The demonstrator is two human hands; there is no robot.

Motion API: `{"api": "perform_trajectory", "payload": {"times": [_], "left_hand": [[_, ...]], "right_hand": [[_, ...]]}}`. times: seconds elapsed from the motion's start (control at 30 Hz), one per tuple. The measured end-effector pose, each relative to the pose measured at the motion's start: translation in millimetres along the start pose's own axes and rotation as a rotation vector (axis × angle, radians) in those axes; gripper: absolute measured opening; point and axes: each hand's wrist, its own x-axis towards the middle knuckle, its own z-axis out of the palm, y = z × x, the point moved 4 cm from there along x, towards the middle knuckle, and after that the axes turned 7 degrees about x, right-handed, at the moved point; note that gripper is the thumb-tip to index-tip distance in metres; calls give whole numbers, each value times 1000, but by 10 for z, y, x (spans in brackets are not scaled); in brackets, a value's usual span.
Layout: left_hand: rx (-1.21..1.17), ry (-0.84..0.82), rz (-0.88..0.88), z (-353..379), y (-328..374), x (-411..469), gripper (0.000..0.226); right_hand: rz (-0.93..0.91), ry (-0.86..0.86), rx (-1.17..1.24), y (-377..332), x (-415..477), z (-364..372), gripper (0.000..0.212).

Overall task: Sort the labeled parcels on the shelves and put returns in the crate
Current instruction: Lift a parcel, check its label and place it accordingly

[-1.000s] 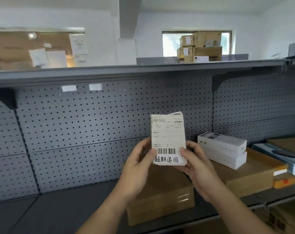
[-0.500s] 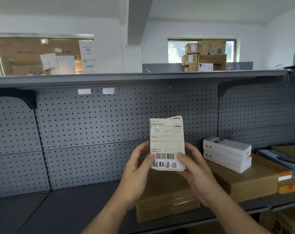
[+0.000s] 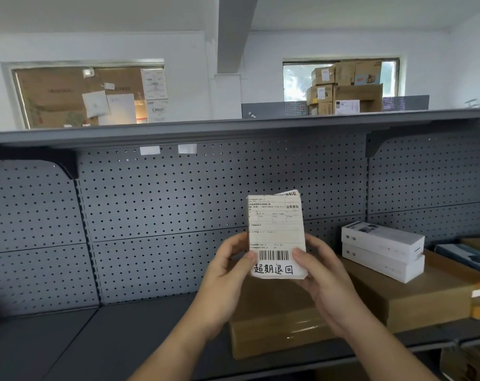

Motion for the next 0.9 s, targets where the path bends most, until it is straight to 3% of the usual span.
{"api": "perform_trajectory", "payload": {"times": [0.2,0.33,0.53,0.73,0.9], "left_hand": [[97,18,-108,-56,-113,24,37],[308,32,-190,-187,-248,8,19],[790,57,-306,-624,-300,-230,44],[1157,170,-452,-1366,-286,-736,50],[1336,303,-616,-2007,-188,-1392,51]], "right_hand": [[9,-2,20,-20,-1,-138,55],[23,-34,54,5,12,-168,56],[106,-159,99,226,31,72,55],[226,-309,206,631,-19,652,55],[341,-516,281,982,-295,1402,85]]}}
